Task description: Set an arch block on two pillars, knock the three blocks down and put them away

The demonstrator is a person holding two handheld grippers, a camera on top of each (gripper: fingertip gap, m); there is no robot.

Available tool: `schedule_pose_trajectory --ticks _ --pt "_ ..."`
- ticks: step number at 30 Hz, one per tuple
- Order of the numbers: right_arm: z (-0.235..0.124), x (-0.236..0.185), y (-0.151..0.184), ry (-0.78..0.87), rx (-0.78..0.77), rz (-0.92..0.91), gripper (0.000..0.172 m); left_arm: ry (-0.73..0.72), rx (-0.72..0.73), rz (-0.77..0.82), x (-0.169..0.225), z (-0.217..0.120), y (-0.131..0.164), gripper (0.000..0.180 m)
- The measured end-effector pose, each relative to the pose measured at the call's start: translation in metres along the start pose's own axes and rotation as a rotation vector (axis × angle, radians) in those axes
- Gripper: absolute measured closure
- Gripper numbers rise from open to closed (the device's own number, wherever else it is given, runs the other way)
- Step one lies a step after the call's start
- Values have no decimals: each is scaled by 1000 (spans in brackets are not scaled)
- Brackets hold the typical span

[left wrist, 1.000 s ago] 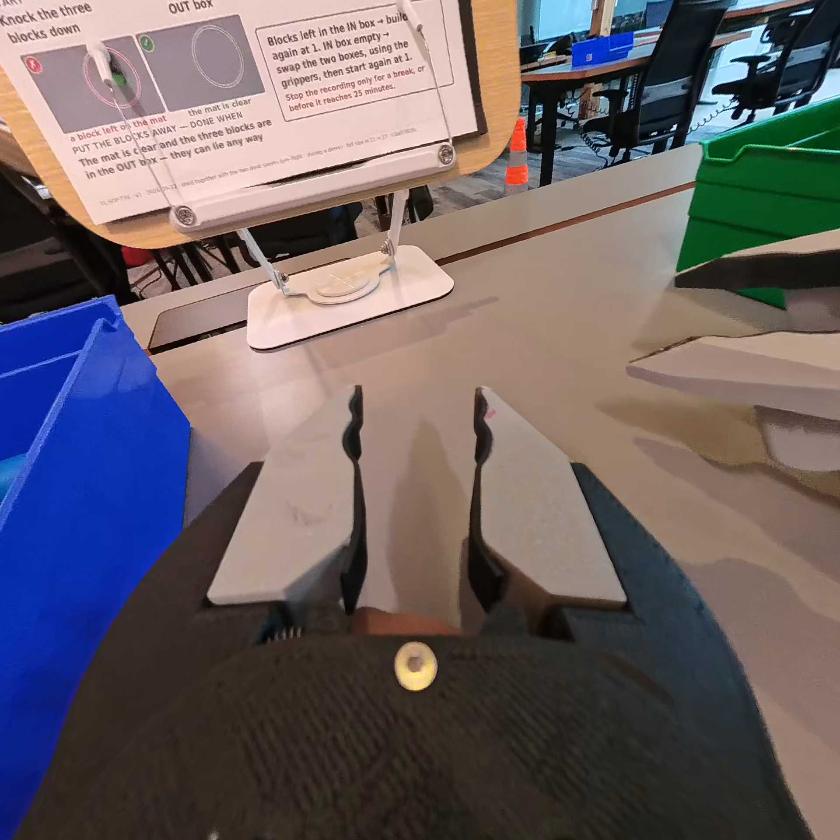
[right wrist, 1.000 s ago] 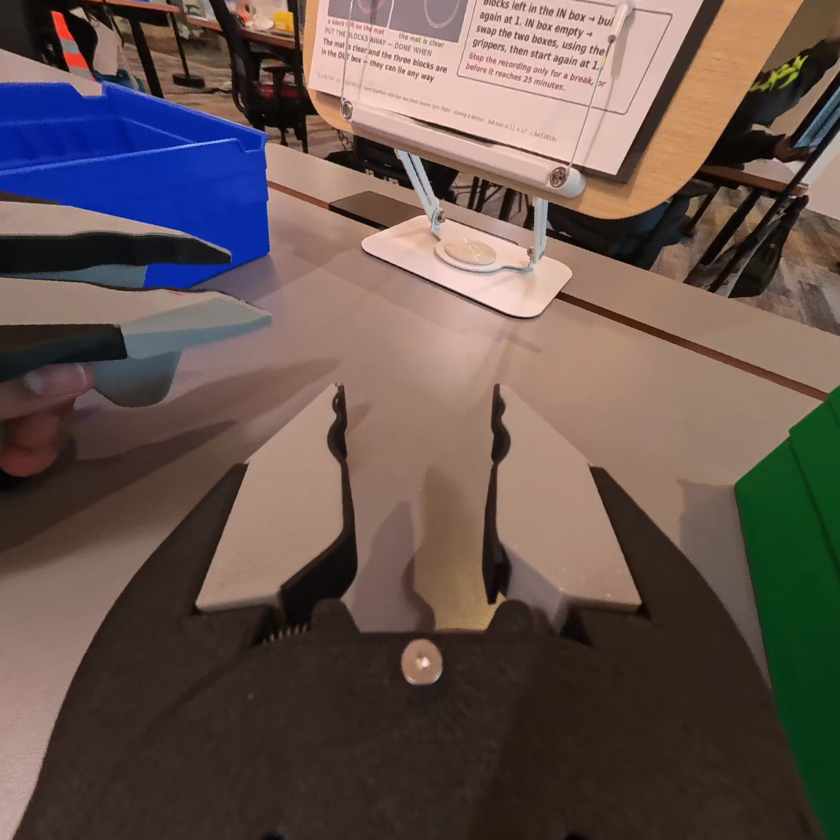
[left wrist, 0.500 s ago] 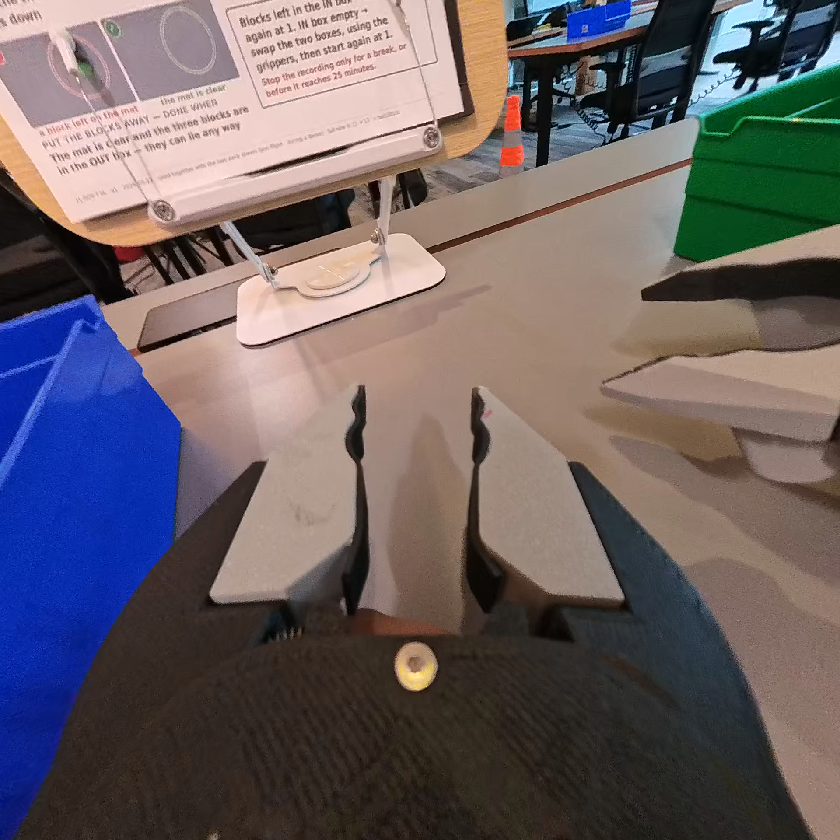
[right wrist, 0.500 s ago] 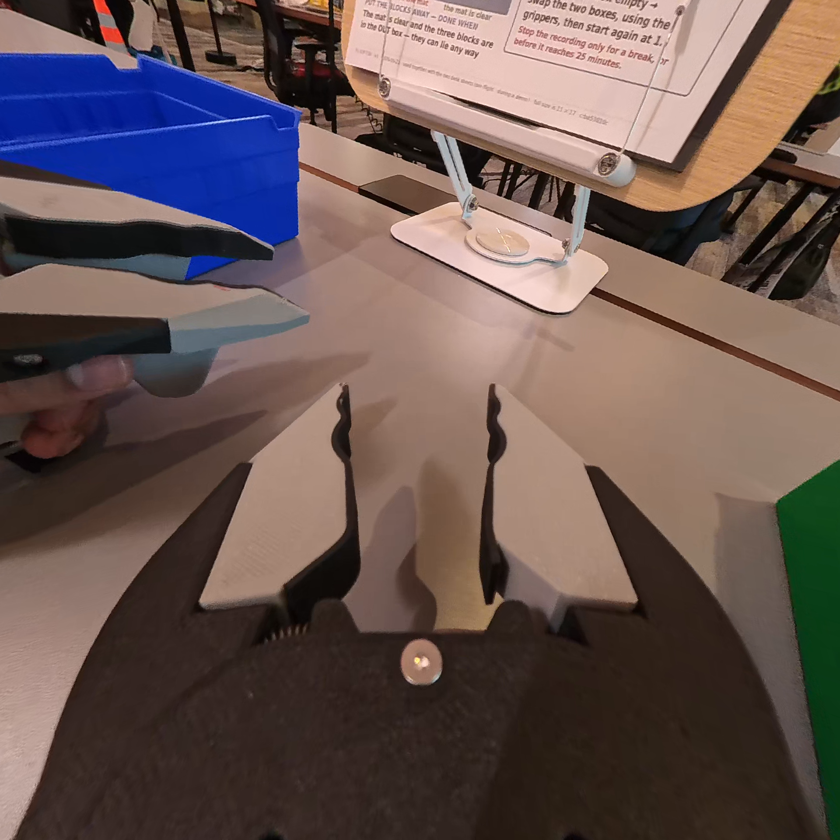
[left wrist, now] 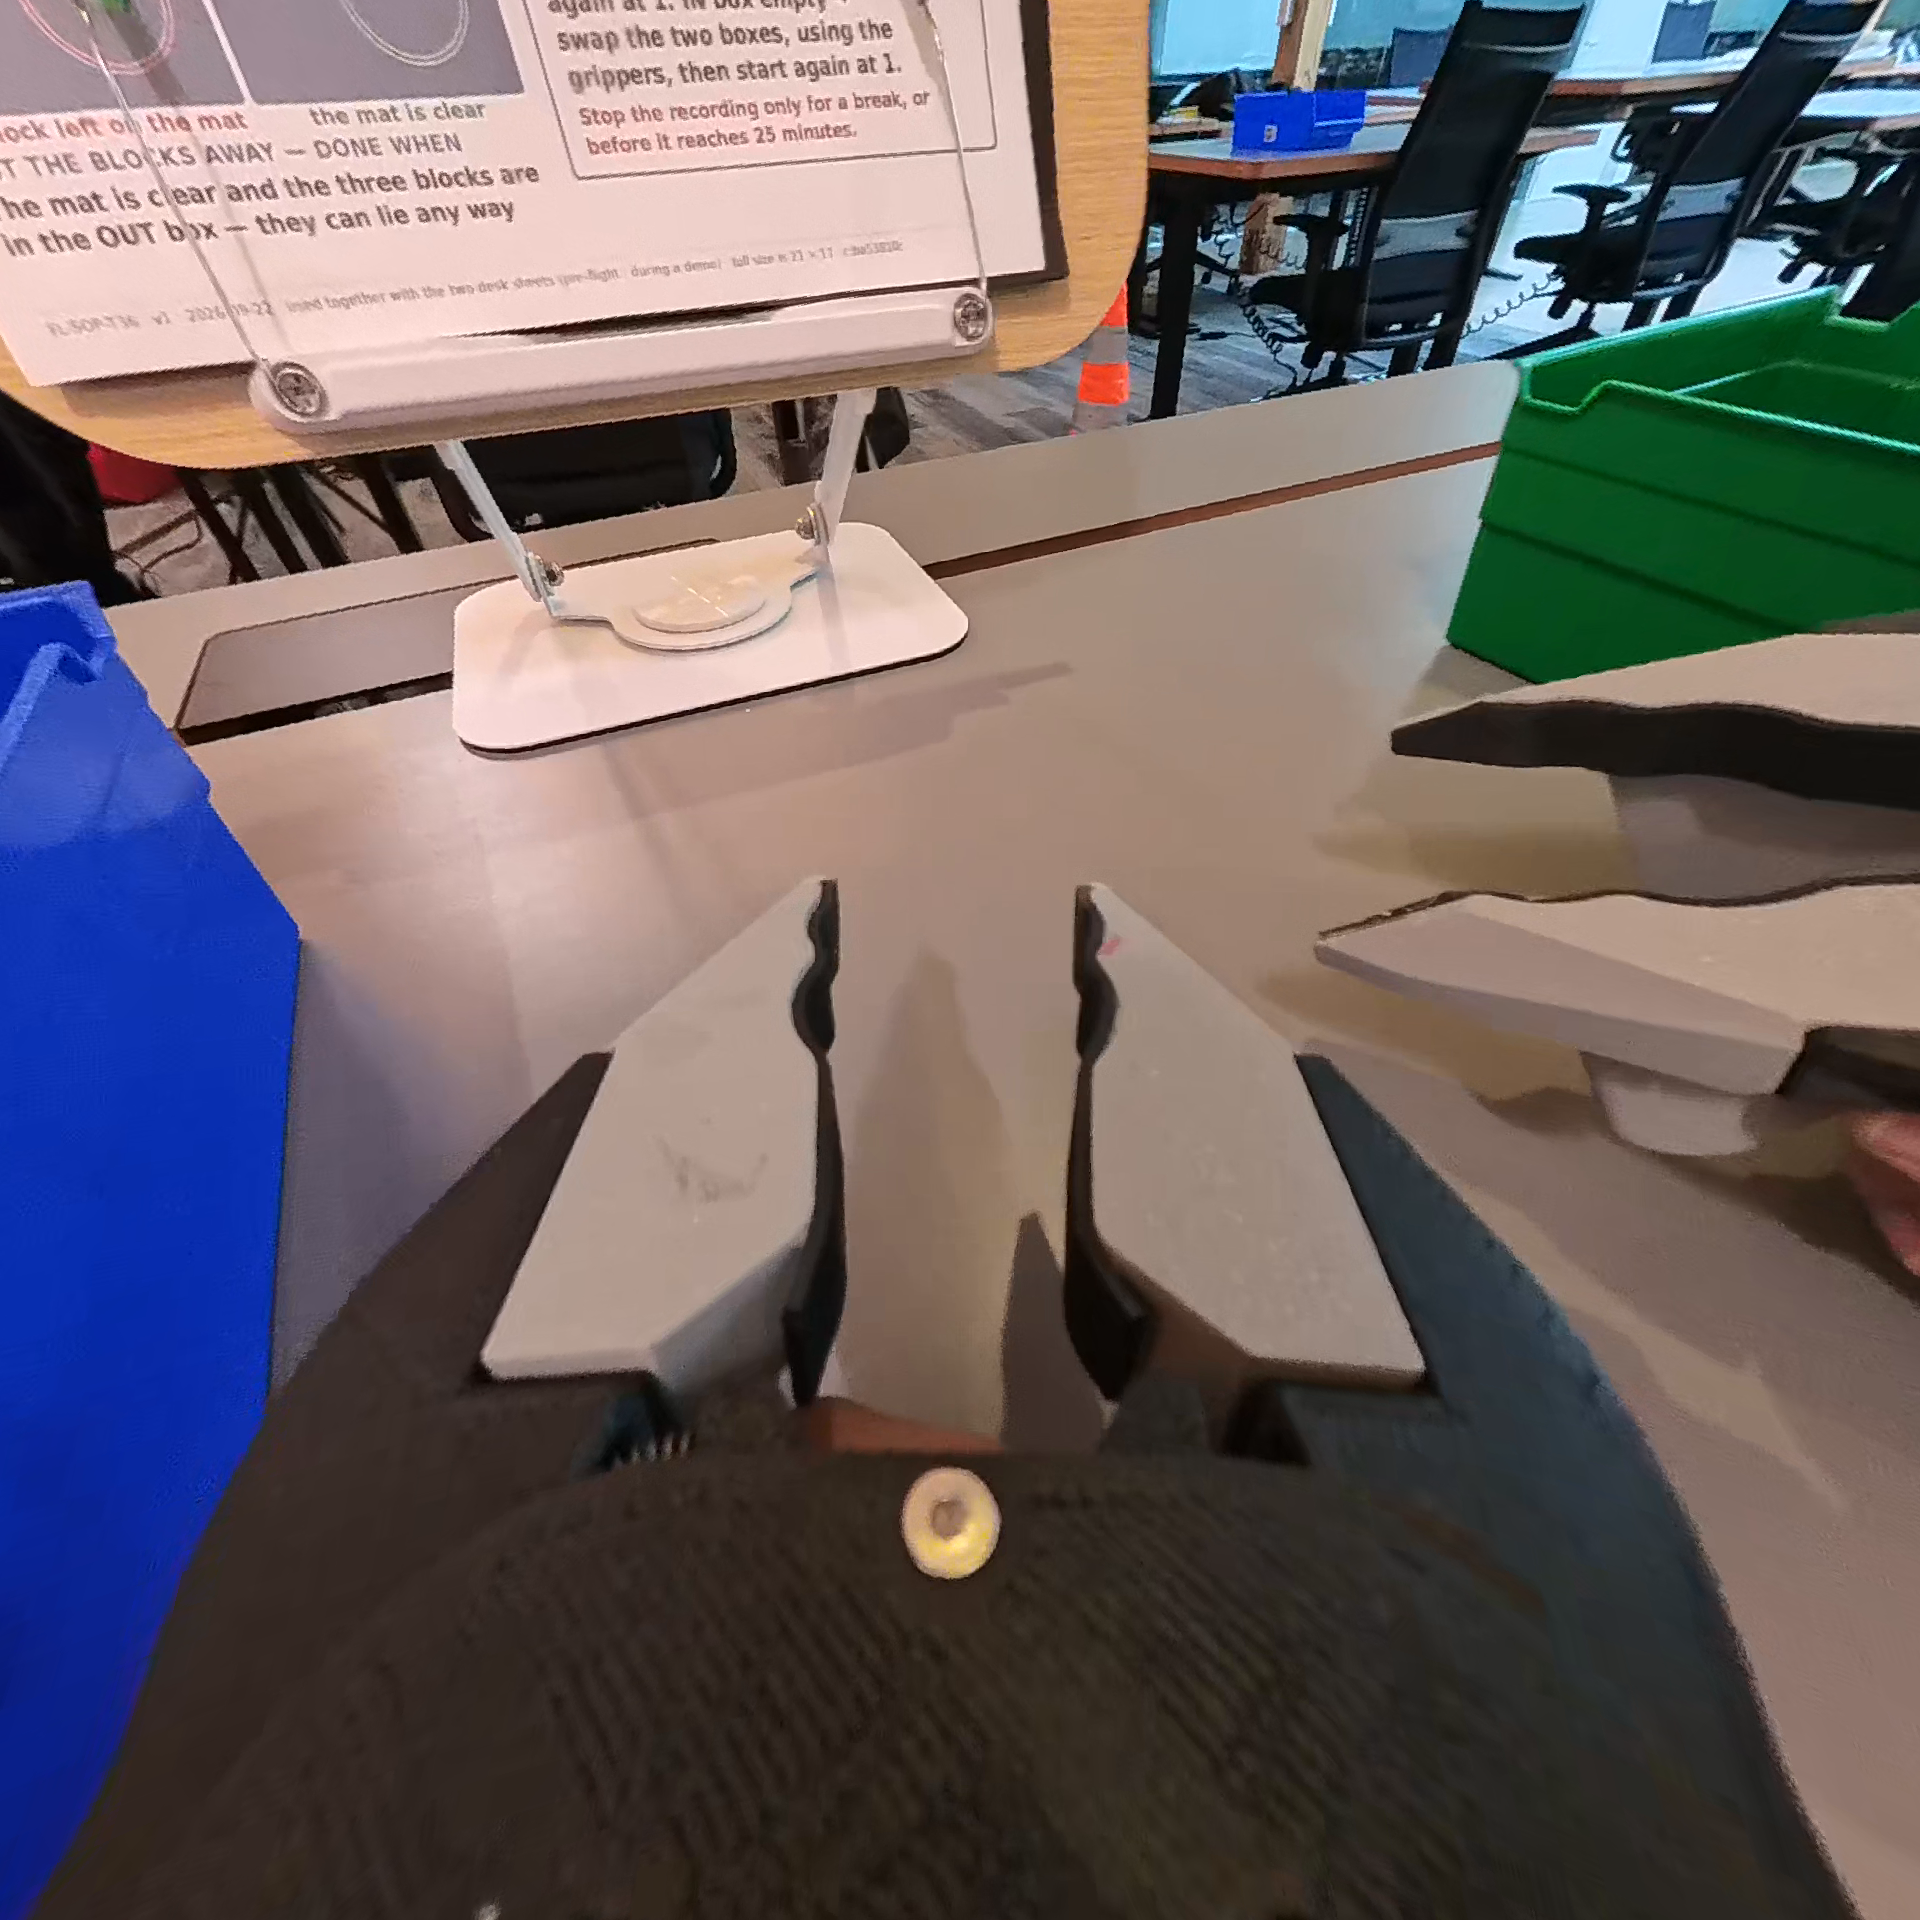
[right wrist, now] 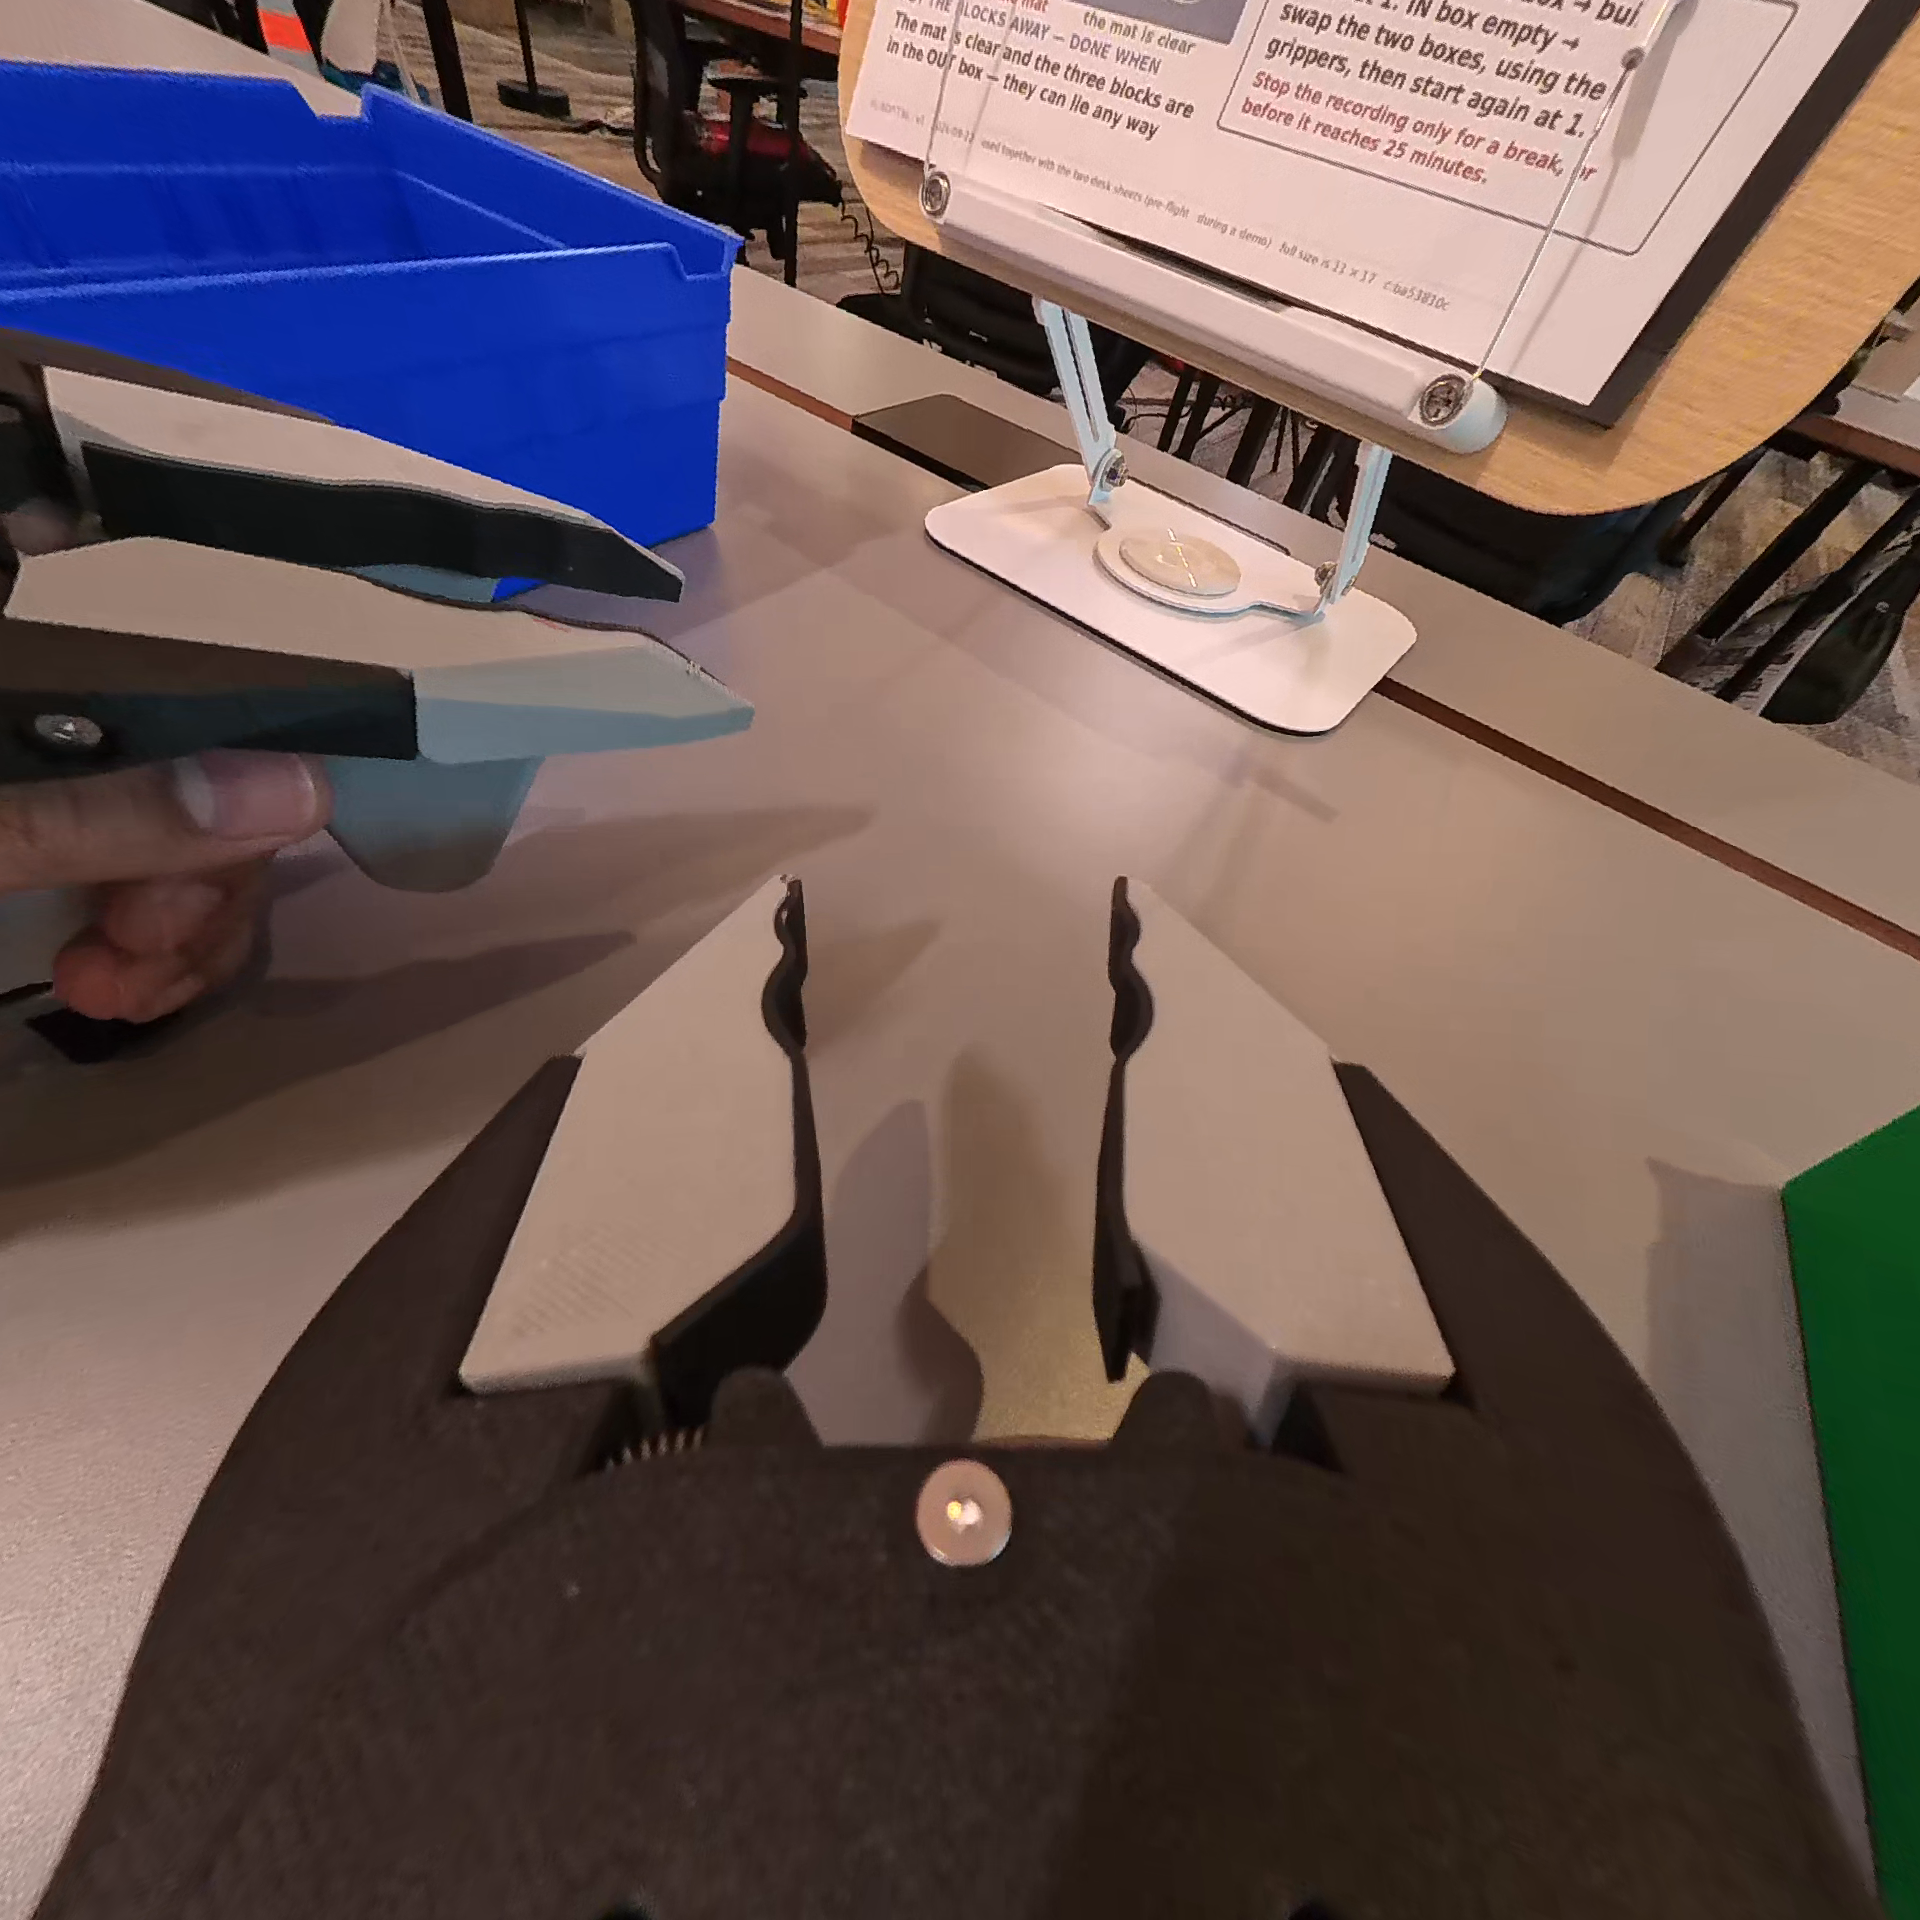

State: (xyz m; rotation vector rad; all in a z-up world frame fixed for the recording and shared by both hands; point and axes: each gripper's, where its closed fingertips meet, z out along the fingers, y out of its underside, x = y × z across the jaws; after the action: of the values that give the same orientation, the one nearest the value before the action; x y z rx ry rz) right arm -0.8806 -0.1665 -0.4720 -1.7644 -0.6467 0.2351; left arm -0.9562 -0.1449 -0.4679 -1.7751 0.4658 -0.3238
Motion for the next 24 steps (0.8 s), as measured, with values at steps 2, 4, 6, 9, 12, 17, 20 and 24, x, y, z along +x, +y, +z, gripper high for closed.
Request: schedule_pose_trajectory --ticks 2,4,6,9,12,17,20,24 --pt "0 -1 0 0 -3 -5 116 6 -3 -3 0 0 0 138" --pt "0 -1 0 1 -4 -13 116 13 -5 9 2 0 1 138" --pt "0 -2 1 1 -7 -18 116 19 -5 28 5 0 1 138" --pt "2 -3 3 3 -20 -30 116 22 -7 53 8 1 1 139" --pt "3 -5 5 -2 -26 -36 116 21 -21 57 8 2 3 141" --pt "4 -6 6 -4 -32 -49 116 29 -71 52 9 3 10 141" --pt "3 -4 6 5 -29 -48 116 47 -122 53 13 2 18 138" --pt "1 0 6 15 -26 -32 116 56 -141 61 17 -6 23 135"
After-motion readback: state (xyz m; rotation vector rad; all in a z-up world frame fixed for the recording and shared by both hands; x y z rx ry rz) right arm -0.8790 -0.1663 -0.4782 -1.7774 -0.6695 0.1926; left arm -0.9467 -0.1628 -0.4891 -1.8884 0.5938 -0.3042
